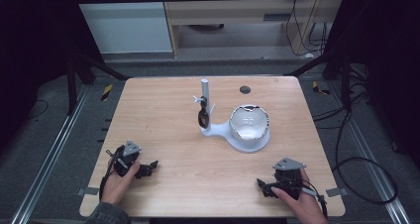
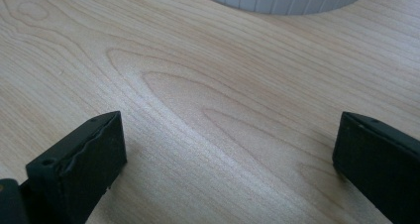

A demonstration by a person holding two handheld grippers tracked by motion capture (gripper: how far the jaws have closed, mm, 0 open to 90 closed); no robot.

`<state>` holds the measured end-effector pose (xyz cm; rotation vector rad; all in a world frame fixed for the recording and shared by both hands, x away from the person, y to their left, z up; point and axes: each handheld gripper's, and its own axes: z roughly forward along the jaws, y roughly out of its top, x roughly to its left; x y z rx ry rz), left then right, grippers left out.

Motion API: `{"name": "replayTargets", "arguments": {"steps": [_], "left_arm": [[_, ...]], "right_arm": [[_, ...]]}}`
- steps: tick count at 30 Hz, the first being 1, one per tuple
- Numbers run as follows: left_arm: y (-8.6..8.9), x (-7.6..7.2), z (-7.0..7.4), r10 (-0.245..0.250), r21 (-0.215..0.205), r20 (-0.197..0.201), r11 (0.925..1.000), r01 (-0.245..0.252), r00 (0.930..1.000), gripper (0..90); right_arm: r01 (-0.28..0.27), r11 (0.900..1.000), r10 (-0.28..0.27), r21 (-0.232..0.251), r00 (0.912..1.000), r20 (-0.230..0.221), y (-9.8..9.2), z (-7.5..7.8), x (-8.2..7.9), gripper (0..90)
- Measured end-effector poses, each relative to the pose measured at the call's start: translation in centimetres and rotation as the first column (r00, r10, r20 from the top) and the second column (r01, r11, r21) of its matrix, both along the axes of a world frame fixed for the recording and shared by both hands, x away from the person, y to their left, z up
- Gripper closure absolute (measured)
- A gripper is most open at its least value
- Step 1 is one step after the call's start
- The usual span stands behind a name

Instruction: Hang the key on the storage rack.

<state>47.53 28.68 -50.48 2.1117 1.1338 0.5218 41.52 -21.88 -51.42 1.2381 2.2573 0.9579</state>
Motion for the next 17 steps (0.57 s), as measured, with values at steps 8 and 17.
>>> {"name": "replayTargets", "arguments": {"steps": [8, 17], "left_arm": [[0.02, 0.13, -0.34, -0.005, -0.003, -0.008, 1.0, 0.005, 1.0, 2.7], [-0.02, 0.18, -0.37, -0.009, 0.0, -0.009, 1.0, 0.009, 0.9999, 0.9]], "right_arm": [[0.0, 1.0, 0.0, 0.0, 1.0, 0.0, 0.0, 0.0, 0.0, 0.3], [0.005, 1.0, -0.005, 0.004, 1.0, -0.006, 0.04, 0.03, -0.03, 0.4]]}}
